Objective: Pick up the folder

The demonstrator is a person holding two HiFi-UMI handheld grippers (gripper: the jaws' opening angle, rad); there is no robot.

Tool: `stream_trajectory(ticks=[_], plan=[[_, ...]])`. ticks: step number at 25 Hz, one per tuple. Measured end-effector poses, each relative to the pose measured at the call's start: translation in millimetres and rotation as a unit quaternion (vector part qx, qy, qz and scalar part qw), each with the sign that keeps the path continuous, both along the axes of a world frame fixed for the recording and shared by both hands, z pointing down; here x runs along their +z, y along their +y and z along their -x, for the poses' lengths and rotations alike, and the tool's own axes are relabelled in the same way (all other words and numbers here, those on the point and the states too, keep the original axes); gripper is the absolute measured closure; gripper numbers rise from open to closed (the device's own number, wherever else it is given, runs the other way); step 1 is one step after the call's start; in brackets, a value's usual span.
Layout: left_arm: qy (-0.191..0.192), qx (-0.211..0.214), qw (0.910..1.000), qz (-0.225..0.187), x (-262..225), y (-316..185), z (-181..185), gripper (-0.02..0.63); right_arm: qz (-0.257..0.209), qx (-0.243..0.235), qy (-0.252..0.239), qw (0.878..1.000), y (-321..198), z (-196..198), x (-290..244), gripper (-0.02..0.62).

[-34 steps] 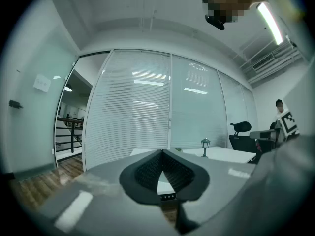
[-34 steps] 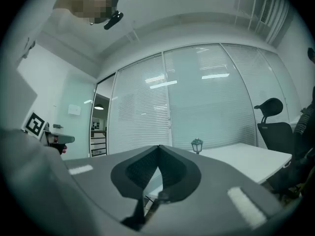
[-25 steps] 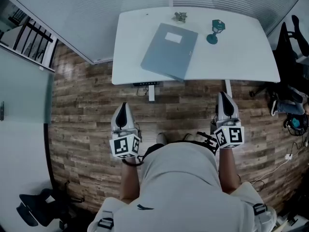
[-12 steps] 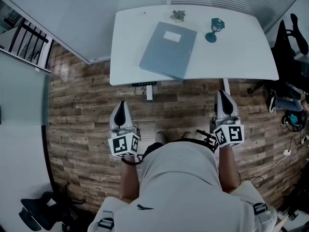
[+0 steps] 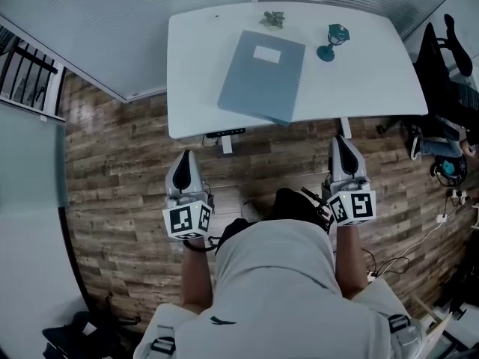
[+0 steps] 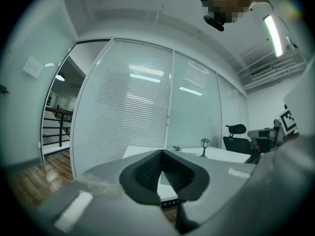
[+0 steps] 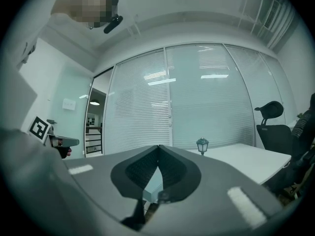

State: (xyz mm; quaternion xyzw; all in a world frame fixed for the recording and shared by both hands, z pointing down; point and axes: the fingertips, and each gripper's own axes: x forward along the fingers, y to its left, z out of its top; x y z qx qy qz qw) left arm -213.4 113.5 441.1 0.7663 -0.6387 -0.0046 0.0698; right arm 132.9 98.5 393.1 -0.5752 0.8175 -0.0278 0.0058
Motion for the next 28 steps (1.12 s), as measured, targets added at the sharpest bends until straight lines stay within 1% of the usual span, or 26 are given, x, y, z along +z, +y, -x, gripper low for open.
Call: stream_trajectory(ticks=[5,9,12,18,20,24,28], plan=[[-0.007,0.017,0.9998,0.006,5.3,-22.7,2.7,0.6,-0.005,0.002,-0.001,1.0,-20.4,11.6,-2.9,0.594],[-0.005,0.019,0.9997,0.014,9.4,-53.1,-3.5,0.6,-0.003,-0.001,-0.015,1.0,-52.5,7.6,-3.5,0.594],[0.003,0.013,0.9998,0.017,8.6,-82.7,-8.8,0.6,-0.003,-0.01,-0.019,1.0,-84.8,2.3,-5.3,0.594],[-0.008,-0.01,0.9997,0.023,4.5,-142.2,-20.3,0.6,0.005,-0.03,-0.015,0.999,-153.1,-15.3,-4.7,0.594],[-0.005,-0.022,0.9994,0.025,4.6,-157.5,-21.9,0.6,0.005,-0.034,-0.013,0.999,-173.7,-22.7,-3.7,0.594],[-0.016,-0.031,0.9989,0.031,5.1,-177.0,-30.9,0.6,0.014,-0.043,-0.023,0.999,-202.9,-34.1,2.8,0.594],[-0.019,-0.032,0.9983,0.045,11.1,-188.5,-35.3,0.6,0.027,-0.044,-0.032,0.998,-217.7,-36.6,13.7,0.594]])
